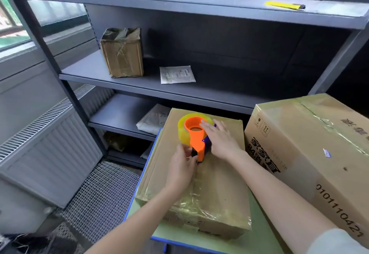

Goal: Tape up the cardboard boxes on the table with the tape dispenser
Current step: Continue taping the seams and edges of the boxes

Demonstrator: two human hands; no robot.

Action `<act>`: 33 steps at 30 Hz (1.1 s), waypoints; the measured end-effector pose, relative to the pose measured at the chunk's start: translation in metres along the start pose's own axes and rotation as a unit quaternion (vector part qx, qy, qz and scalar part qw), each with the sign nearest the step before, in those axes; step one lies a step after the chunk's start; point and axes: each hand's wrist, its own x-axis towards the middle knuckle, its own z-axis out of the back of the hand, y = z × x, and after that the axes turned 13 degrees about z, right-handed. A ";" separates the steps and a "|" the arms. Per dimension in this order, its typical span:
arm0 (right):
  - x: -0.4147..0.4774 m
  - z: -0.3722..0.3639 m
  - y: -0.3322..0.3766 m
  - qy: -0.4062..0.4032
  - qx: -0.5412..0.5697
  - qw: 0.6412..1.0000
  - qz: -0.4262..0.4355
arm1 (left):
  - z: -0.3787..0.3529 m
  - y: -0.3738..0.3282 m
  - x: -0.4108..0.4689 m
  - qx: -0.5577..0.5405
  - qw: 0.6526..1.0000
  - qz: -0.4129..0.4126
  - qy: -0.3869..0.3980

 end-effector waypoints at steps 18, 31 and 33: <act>0.017 0.009 -0.015 -0.010 0.135 0.989 0.063 | 0.044 -0.019 0.006 -0.034 0.999 -0.038 -0.011; -0.025 0.064 0.009 0.061 0.284 0.957 -0.022 | 0.081 -0.078 -0.003 -0.122 0.953 0.189 0.203; -0.030 0.068 0.014 0.086 0.286 0.954 -0.012 | 0.079 -0.075 -0.002 -0.126 0.954 0.201 0.183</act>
